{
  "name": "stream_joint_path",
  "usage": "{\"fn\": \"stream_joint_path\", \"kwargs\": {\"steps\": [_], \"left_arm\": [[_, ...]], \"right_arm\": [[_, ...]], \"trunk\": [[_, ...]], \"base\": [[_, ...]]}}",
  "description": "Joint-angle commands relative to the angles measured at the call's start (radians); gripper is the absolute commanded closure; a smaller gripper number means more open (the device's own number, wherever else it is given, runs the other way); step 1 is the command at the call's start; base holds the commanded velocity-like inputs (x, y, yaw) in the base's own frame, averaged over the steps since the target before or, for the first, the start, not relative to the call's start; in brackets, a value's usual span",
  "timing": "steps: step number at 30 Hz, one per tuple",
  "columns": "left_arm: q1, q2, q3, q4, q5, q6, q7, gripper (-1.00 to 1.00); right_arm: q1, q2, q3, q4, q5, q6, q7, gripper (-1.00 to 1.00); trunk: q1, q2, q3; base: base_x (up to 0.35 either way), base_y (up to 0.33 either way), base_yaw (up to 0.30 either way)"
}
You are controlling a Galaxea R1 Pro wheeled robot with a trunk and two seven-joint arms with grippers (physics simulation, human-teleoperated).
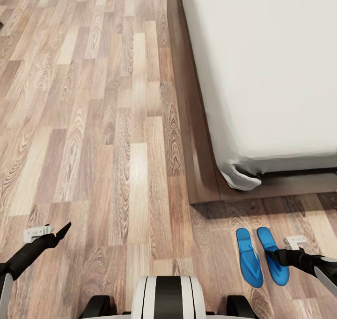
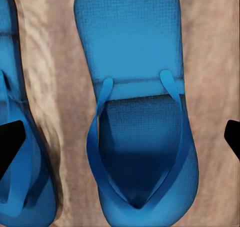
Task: In the bedroom, move the book from the bed onto either nightstand, and place the two sandals side by side next to the bed.
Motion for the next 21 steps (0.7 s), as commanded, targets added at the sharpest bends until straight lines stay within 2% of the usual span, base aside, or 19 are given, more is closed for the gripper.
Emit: {"fn": "stream_joint_path", "kwargs": {"steps": [1, 13, 21], "left_arm": [[-0.001, 0.000, 0.003, -0.001, 0.000, 0.009, -0.007, -1.00], [-0.001, -0.020, 0.003, 0.002, -0.002, 0.009, -0.005, -1.00], [-0.001, -0.022, 0.003, 0.023, -0.020, 0.009, -0.006, -1.00]], "right_arm": [[-0.001, -0.001, 0.004, -0.001, -0.009, 0.004, -0.001, -1.00], [0.000, -0.001, 0.003, 0.002, -0.014, -0.012, 0.000, -1.00], [0.004, -0.004, 0.001, 0.002, -0.022, -0.114, 0.004, -1.00]], "trunk": [[-0.001, 0.000, 0.003], [-0.006, 0.003, 0.050], [-0.010, 0.005, 0.081]], "base": [[0.000, 0.000, 0.000], [0.000, 0.000, 0.000], [0.000, 0.000, 0.000]]}}
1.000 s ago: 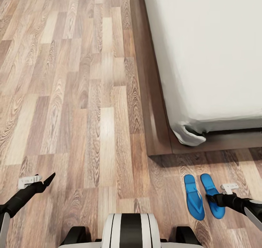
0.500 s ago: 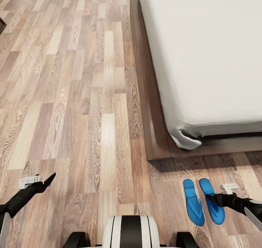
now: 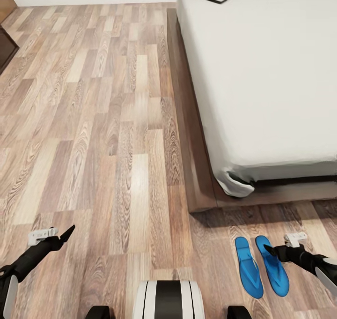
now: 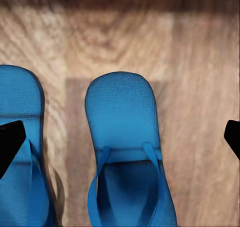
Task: In the bedroom, move the book from the bed onto either nightstand, and place the two sandals side by side next to the bed.
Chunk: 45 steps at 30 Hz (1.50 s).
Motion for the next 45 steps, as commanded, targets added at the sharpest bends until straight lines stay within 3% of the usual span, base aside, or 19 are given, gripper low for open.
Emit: {"fn": "stream_joint_path", "kwargs": {"steps": [1, 3, 5, 12, 13, 17, 21, 24, 31, 39, 45], "left_arm": [[-0.001, -0.001, 0.003, 0.001, -0.004, 0.009, -0.007, -1.00], [-0.001, -0.001, 0.003, 0.009, -0.008, 0.009, -0.008, -1.00], [-0.001, -0.001, 0.003, 0.051, -0.012, 0.008, -0.009, -1.00], [-0.001, 0.004, 0.003, 0.183, -0.020, -0.005, -0.007, -1.00], [-0.001, 0.006, 0.003, 0.221, -0.034, -0.021, -0.009, -1.00], [0.000, 0.007, 0.003, 0.250, -0.052, -0.031, -0.010, -1.00], [0.003, 0.008, 0.003, 0.287, -0.057, -0.034, -0.010, -1.00], [0.006, 0.011, 0.004, 0.302, -0.058, -0.035, -0.012, -1.00], [0.010, 0.016, 0.004, 0.337, -0.059, -0.036, -0.088, -1.00], [0.010, 0.016, 0.006, 0.362, -0.061, -0.036, -0.095, -1.00], [0.010, 0.016, 0.006, 0.367, -0.064, -0.034, -0.093, -1.00]], "right_arm": [[0.000, -0.002, 0.004, -0.001, -0.011, -0.011, 0.000, -1.00], [0.001, -0.002, 0.004, 0.000, -0.013, -0.058, 0.001, -1.00], [0.002, -0.004, 0.004, 0.024, -0.014, -0.156, 0.001, -1.00], [0.002, -0.004, 0.004, 0.155, -0.041, -0.269, 0.010, -1.00], [0.002, -0.003, 0.004, 0.209, -0.065, -0.329, 0.047, -1.00], [0.003, -0.001, 0.004, 0.310, -0.096, -0.398, 0.139, -1.00], [0.003, 0.001, 0.005, 0.366, -0.108, -0.424, 0.211, -1.00], [0.003, 0.001, 0.004, 0.395, -0.110, -0.429, 0.228, -1.00], [0.003, 0.002, 0.005, 0.447, -0.112, -0.433, 0.240, -1.00], [0.002, 0.002, 0.005, 0.474, -0.112, -0.433, 0.240, -1.00], [0.003, 0.002, 0.006, 0.558, -0.111, -0.434, 0.237, -1.00]], "trunk": [[-0.001, 0.000, 0.003], [-0.001, 0.000, 0.011], [-0.002, 0.001, 0.019], [-0.006, 0.003, 0.046], [-0.006, 0.003, 0.050], [-0.008, 0.004, 0.065], [-0.010, 0.005, 0.081], [-0.011, 0.005, 0.092], [-0.014, 0.007, 0.119], [-0.018, 0.009, 0.150], [-0.020, 0.010, 0.174]], "base": [[0.000, 0.000, 0.000], [0.000, 0.000, 0.000], [0.000, 0.000, 0.000], [0.000, 0.000, 0.000], [0.000, 0.000, 0.000], [0.000, 0.000, 0.000], [0.000, 0.000, 0.000], [0.000, 0.000, 0.000], [0.000, 0.000, 0.000], [0.000, 0.000, 0.000], [0.000, 0.000, 0.000]]}}
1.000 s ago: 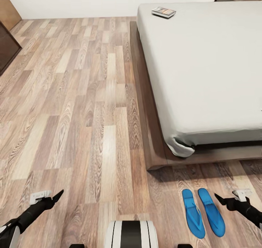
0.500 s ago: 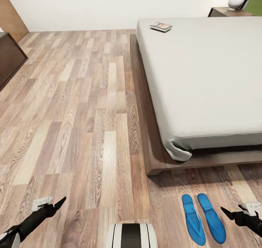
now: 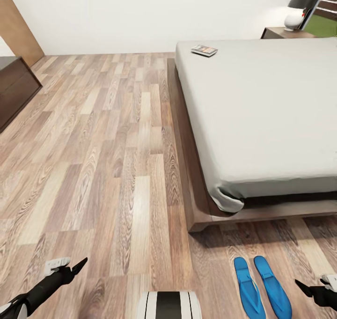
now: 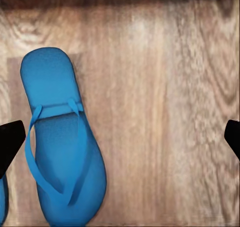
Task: In the bedroom, move the book from the bed onto either nightstand, and place the two sandals side by side next to the bed.
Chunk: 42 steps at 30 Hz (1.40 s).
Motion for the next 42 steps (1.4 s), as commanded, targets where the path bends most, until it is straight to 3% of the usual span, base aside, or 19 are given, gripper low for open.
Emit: {"fn": "stream_joint_path", "kwargs": {"steps": [1, 34, 38, 42], "left_arm": [[-0.001, -0.001, 0.006, -0.001, -0.008, 0.005, -0.007, -1.00], [-0.001, -0.002, 0.003, 0.004, -0.009, 0.003, -0.006, -1.00], [-0.001, -0.002, 0.004, 0.004, -0.009, 0.003, -0.006, -1.00], [-0.001, -0.002, 0.004, 0.004, -0.009, 0.003, -0.005, -1.00]], "right_arm": [[-0.001, 0.000, 0.008, 0.004, -0.009, -0.004, 0.003, -1.00], [-0.001, 0.002, 0.009, 0.012, -0.009, -0.004, 0.002, -1.00], [-0.001, 0.005, 0.009, 0.012, -0.009, -0.004, 0.002, -1.00], [-0.001, 0.025, 0.009, 0.013, -0.009, -0.004, 0.001, -1.00]], "trunk": [[-0.001, 0.000, 0.003], [-0.015, 0.008, 0.131], [-0.017, 0.009, 0.146], [-0.019, 0.010, 0.162]], "base": [[0.000, 0.000, 0.000], [0.000, 0.000, 0.000], [0.000, 0.000, 0.000], [0.000, 0.000, 0.000]]}}
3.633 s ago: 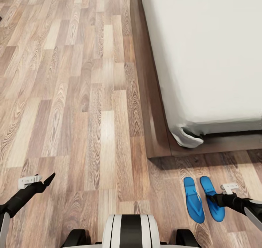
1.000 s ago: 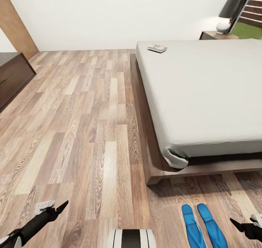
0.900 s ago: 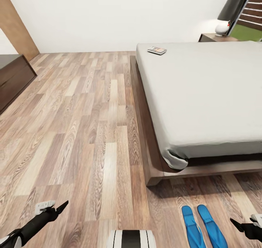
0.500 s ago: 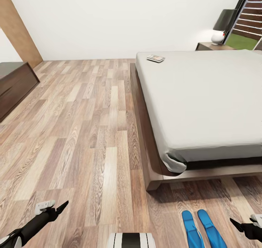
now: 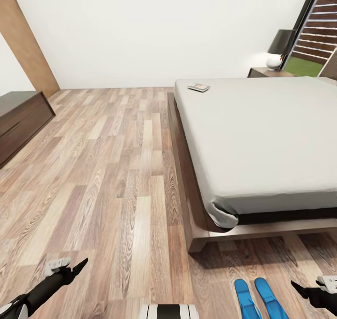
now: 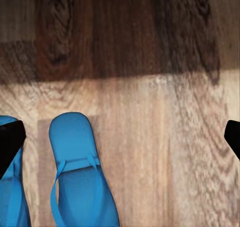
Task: In the bedroom, move the book from the bed onto either nightstand, and place the two sandals side by side next to the bed.
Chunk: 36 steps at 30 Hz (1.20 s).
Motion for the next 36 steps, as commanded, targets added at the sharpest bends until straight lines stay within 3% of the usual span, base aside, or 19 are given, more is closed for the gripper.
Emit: {"fn": "stream_joint_path", "kwargs": {"steps": [1, 7, 36], "left_arm": [[-0.001, -0.001, 0.006, -0.001, -0.008, 0.004, -0.007, -1.00], [-0.001, -0.001, 0.005, -0.001, -0.008, 0.004, -0.007, -1.00], [-0.001, -0.002, 0.004, 0.010, -0.009, 0.004, 0.004, -1.00]], "right_arm": [[-0.001, 0.013, 0.008, 0.001, -0.009, -0.003, 0.003, -1.00], [-0.001, 0.047, 0.007, 0.001, -0.009, -0.003, 0.003, -1.00], [-0.001, 0.053, 0.008, 0.001, -0.008, -0.005, 0.002, -1.00]], "trunk": [[-0.001, 0.000, 0.003], [-0.003, 0.001, 0.026], [-0.016, 0.008, 0.139]], "base": [[0.000, 0.000, 0.000], [0.000, 0.000, 0.000], [0.000, 0.000, 0.000]]}}
